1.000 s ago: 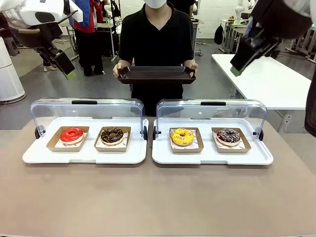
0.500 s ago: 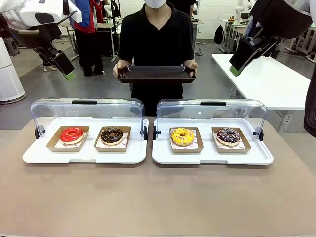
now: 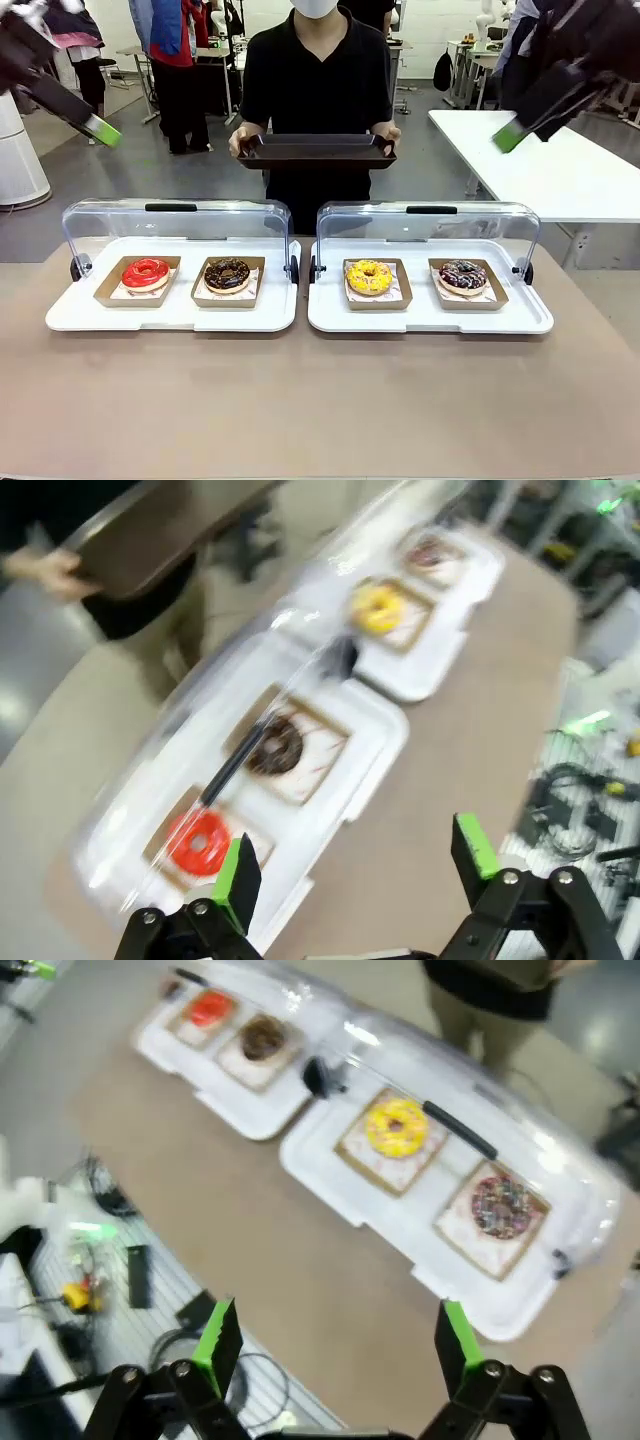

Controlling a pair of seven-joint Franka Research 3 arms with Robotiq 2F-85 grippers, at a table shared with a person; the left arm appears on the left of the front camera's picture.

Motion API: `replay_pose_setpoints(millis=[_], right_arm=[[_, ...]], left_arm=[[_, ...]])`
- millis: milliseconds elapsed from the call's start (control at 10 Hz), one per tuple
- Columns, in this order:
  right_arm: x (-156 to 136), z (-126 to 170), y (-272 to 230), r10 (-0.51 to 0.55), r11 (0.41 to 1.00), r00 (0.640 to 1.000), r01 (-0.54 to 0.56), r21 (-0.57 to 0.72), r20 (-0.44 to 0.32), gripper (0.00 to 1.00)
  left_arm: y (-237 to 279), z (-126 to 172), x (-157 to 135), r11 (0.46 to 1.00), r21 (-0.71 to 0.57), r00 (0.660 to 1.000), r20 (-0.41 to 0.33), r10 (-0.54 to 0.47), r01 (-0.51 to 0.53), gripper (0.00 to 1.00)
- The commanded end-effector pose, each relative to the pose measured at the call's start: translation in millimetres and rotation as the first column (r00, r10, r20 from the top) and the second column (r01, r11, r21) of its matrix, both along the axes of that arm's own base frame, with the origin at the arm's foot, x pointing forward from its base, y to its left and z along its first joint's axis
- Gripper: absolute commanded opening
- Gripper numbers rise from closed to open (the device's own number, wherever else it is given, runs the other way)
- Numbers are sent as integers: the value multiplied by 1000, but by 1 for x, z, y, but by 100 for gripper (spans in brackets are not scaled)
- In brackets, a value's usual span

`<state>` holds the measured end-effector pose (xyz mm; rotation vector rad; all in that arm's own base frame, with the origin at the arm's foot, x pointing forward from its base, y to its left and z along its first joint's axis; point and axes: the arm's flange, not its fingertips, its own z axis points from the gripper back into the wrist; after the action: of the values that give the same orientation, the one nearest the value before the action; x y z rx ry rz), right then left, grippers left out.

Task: Provide the desired donut to the person.
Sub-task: Pick up and lift the Paper togo box containing the Donut pointed at by the person.

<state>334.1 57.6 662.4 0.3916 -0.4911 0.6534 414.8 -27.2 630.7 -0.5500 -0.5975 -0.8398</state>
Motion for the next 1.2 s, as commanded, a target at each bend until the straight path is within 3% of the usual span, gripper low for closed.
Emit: replay_pose_setpoints(millis=[0, 200, 400, 700, 1100], right_arm=[[13, 13, -38, 177, 976, 978, -160, 148, -110, 100], [11, -5, -88, 278, 916, 960, -256, 308, -29, 100], [-7, -9, -113, 314, 905, 949, -310, 292, 34, 100], [-23, -24, -162, 177, 909, 977, -209, 362, 119, 100], [-21, -25, -197, 90, 907, 988, -133, 399, 124, 100]], left_arm=[[28, 4, 17, 975, -145, 978, -95, -184, 169, 100], [77, -13, 9, 937, -249, 966, -21, -256, 243, 100], [103, -19, -6, 932, -260, 963, -22, -267, 253, 100], [124, -19, -31, 937, -183, 955, 33, -296, 297, 100], [133, -17, -45, 938, -124, 946, 38, -322, 324, 100]])
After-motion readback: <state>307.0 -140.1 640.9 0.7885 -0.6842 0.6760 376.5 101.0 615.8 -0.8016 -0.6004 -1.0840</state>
